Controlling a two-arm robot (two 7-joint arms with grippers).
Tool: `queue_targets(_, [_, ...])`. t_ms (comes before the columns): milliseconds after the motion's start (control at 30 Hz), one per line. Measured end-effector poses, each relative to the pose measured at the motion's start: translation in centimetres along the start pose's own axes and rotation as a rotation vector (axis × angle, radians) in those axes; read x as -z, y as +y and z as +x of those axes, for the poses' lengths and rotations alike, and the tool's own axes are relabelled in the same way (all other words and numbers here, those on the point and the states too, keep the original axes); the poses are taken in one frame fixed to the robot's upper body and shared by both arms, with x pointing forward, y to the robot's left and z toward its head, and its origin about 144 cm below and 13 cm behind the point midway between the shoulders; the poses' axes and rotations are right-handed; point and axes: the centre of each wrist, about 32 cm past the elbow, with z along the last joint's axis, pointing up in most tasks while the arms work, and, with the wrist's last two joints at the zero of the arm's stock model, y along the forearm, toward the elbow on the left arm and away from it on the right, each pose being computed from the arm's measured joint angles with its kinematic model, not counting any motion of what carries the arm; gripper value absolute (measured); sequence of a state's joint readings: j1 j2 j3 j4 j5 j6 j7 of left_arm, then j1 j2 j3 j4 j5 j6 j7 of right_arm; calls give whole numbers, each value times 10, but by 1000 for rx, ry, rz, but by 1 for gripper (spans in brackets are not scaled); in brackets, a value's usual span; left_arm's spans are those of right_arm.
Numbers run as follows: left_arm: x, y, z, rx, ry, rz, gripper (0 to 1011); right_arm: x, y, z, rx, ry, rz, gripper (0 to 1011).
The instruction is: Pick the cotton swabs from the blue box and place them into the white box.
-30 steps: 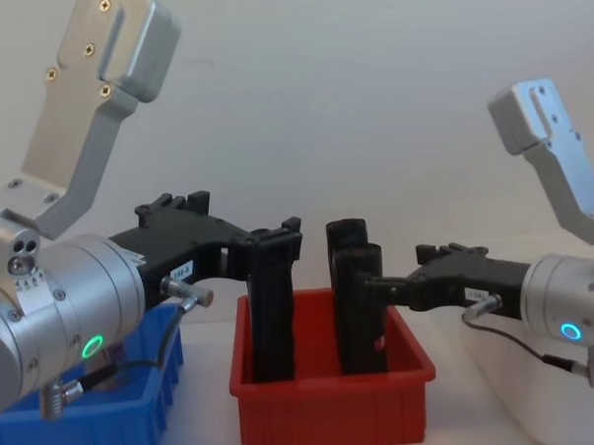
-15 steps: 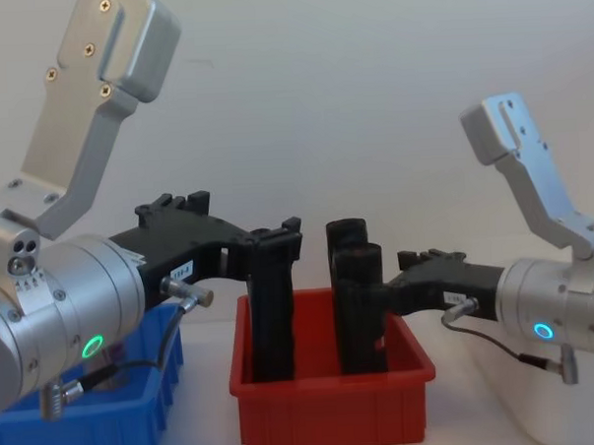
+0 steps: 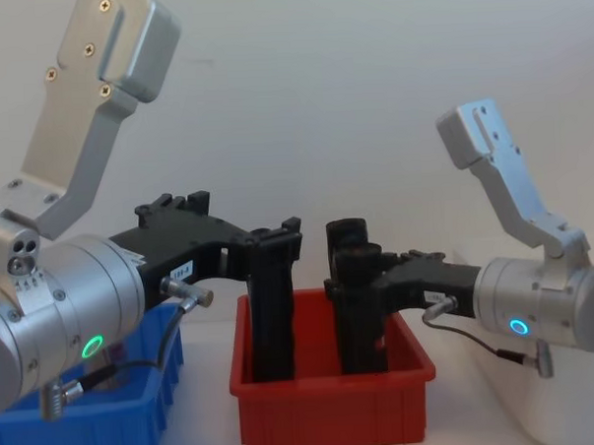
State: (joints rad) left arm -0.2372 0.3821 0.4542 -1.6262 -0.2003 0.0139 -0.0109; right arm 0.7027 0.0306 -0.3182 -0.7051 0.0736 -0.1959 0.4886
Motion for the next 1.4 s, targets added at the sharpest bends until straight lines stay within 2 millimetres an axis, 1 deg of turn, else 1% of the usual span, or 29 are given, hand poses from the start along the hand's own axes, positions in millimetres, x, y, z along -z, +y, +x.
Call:
queue_targets(33, [0, 0, 0, 0, 0, 0, 1004, 0, 1, 0, -2, 0, -1, 989])
queue_targets(67, [0, 0, 0, 0, 0, 0, 1004, 0, 3, 1, -5, 0, -2, 951])
queue_targets(233, [0, 0, 0, 0, 0, 0, 1004, 1, 7, 2, -19, -1, -1, 843])
queue_targets(333, [0, 0, 0, 0, 0, 0, 1004, 1, 11, 2, -31, -3, -1, 732])
queue_targets(500, [0, 0, 0, 0, 0, 0, 1004, 1, 14, 2, -42, -3, 2, 595])
queue_targets(533, [0, 0, 0, 0, 0, 0, 1004, 1, 14, 2, -44, -3, 4, 536])
queue_targets(800, [0, 0, 0, 0, 0, 0, 1004, -2, 16, 3, -49, 8, 26, 486])
queue_targets(933, [0, 0, 0, 0, 0, 0, 1004, -5, 14, 2, -46, 12, 46, 486])
queue_targets(1200, [0, 0, 0, 0, 0, 0, 1004, -19, 4, 0, -17, 21, 118, 486])
queue_targets(1400, [0, 0, 0, 0, 0, 0, 1004, -34, -10, -2, 23, 15, 175, 486])
